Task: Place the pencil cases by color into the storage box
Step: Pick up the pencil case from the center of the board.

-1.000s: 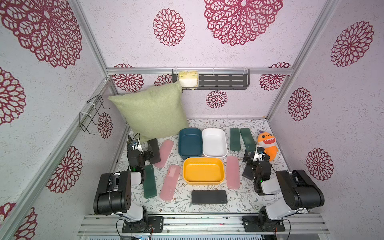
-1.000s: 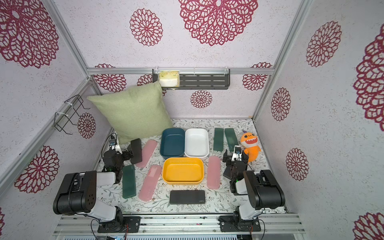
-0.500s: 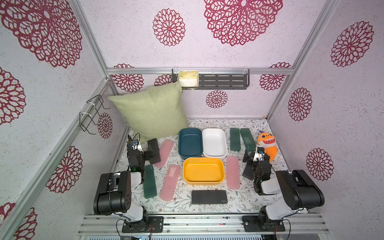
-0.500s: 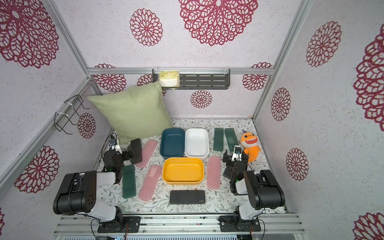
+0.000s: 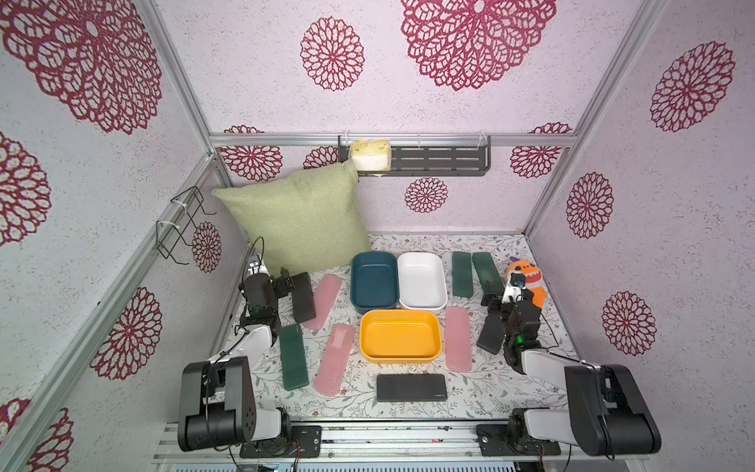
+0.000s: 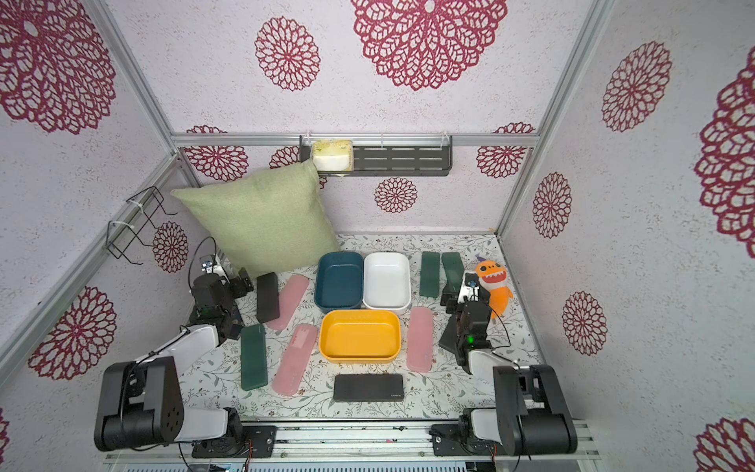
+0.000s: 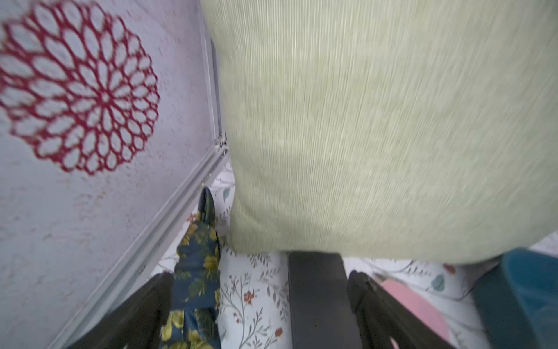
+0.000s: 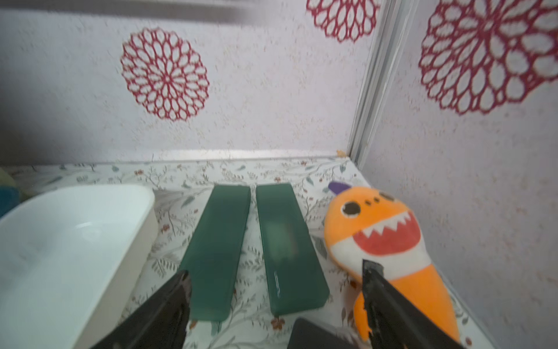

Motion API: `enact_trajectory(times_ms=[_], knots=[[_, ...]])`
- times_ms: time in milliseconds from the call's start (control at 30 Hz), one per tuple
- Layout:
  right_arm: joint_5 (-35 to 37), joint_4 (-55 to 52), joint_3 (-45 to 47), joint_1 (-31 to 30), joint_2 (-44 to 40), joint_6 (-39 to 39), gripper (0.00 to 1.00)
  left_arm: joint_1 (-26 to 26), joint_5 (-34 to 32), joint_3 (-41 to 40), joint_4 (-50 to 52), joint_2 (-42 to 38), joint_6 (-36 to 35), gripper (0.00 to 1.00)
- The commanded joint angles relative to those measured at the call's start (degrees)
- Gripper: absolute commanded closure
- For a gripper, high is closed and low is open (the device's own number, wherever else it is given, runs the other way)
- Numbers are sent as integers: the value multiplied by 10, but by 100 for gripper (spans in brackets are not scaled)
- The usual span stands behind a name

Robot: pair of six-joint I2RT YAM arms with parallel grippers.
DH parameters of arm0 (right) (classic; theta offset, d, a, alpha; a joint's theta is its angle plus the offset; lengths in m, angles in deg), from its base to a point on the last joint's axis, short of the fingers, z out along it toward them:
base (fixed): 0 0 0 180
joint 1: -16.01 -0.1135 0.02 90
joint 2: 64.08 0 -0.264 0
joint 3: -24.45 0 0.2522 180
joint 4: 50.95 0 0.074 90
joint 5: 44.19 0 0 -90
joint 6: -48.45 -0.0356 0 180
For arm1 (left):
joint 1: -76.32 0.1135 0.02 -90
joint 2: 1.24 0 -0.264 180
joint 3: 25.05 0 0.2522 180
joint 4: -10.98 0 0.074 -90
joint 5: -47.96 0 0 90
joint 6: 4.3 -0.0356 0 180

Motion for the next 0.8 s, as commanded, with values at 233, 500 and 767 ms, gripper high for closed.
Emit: enact_trajectory(times_ms=[233, 500, 767], knots=[[-28, -581, -310, -6, -5, -79, 1, -34, -37, 111, 294, -78, 148, 3], [-25, -755, -476, -60, 171, -100, 1, -47, -84, 212, 453, -75, 182, 3], [-51, -839, -647, -63, 357, -100, 6, -60, -77, 254, 503, -47, 184, 3]])
